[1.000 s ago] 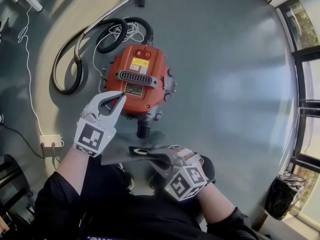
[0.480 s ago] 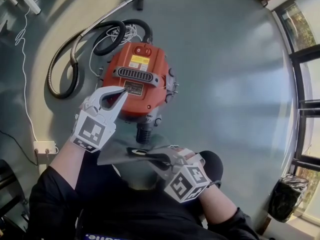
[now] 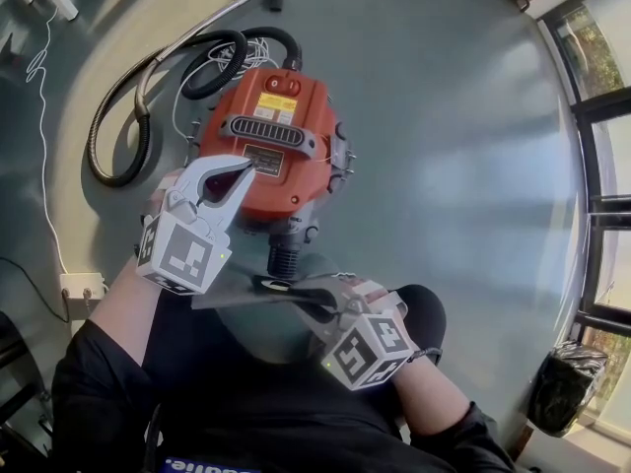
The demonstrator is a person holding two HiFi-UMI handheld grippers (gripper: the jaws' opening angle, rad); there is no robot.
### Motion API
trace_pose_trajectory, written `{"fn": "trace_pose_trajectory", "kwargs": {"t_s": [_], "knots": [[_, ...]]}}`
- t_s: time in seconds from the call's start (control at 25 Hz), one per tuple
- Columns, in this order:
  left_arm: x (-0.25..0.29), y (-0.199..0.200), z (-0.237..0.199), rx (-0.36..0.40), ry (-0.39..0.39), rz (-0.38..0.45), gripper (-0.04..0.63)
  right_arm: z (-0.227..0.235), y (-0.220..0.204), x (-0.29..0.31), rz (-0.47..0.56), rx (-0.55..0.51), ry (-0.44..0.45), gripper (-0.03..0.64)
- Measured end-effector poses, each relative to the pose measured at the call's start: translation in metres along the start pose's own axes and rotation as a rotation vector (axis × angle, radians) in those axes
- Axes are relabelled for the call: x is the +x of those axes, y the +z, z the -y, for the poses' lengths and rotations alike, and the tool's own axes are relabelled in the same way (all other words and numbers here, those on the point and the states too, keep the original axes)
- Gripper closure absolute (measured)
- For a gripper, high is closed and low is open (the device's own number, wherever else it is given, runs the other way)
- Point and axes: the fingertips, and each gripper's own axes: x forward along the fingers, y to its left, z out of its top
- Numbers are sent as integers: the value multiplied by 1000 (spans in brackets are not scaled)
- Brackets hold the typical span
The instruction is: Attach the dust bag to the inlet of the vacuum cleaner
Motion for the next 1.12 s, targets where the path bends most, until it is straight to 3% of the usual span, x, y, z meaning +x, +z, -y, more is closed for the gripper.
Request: {"fn": "trace_pose_trajectory", "kwargs": {"t_s": [0.56, 0.88, 1.12], "knots": [[1, -2, 0, 5, 17, -10, 581, 13, -8, 17, -13, 53, -41, 600], [2, -1, -1, 9, 38, -6, 581, 25, -19, 12, -11, 150, -66, 597], [2, -1, -1, 13, 45, 0, 581, 29, -16, 14, -25, 143, -76, 592]]}}
